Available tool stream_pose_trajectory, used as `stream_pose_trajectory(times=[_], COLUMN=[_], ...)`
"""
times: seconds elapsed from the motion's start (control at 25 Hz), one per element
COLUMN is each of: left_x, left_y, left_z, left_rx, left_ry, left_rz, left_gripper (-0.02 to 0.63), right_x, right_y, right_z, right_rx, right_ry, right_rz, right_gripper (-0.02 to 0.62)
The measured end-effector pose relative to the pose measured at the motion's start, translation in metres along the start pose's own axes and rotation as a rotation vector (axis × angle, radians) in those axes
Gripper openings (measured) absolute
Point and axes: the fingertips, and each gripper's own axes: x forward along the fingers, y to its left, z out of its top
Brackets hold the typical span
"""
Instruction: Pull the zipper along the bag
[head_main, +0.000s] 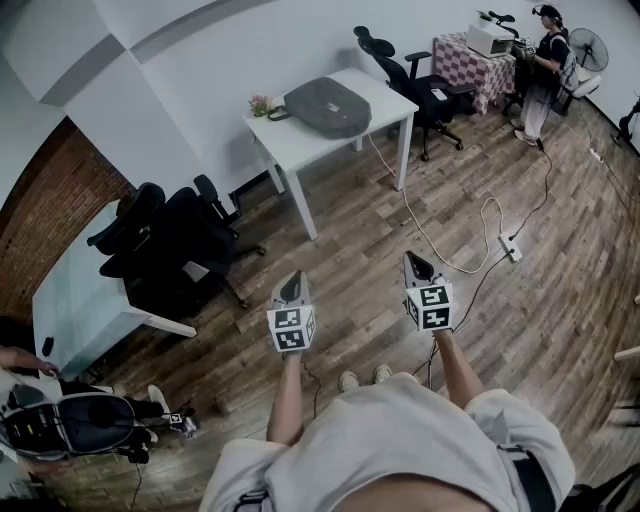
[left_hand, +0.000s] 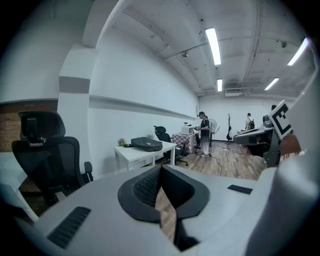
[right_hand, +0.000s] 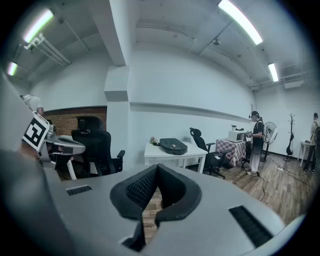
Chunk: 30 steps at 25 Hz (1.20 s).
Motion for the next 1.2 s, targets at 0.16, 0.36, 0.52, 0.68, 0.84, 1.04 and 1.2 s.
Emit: stream_pose_trajectory(times=[0.16, 0.36, 0.52, 0.68, 0.84, 1.04, 1.2], left_x=[0.005, 0.013, 0.022, 0.032, 0.044, 0.063, 0.081], left_y=[0.001, -0.001, -0.007, -0.021, -0.035, -0.047, -0.049], left_z=[-0.002, 0.000, 0.004, 0.008, 0.006, 0.002, 0.005], left_rx=[-0.008, -0.013, -0.015, -0.016, -0.021, -0.031, -0.028], left_ry=[0.004, -0.001, -0.002, -0.002, 0.004, 0.014, 0.014], left_rz=[-0.003, 0.000, 0.005, 0.009, 0.015, 0.020, 0.022], left_gripper=[0.025, 0.025, 0.025, 0.025, 0.025, 0.025, 0.025], right_x=[0.006, 0.012, 0.017, 0.023, 0.029, 0.040, 0.056], right_y=[0.000, -0.004, -0.012, -0.022, -0.033, -0.051, -0.063], right_z=[-0.004, -0.008, -0.009, -0.009, -0.012, -0.017, -0.019], right_rx=[0.001, 0.001, 0.007, -0.019, -0.030, -0.029, -0.028], right_ry=[0.009, 0.015, 0.009, 0.008, 0.005, 0.009, 0.015], right_rz=[-0.001, 0.006, 0.013, 0.032, 0.051, 0.056, 0.064], right_gripper=[0.014, 0.014, 0.014, 0.014, 0.014, 0.014, 0.014])
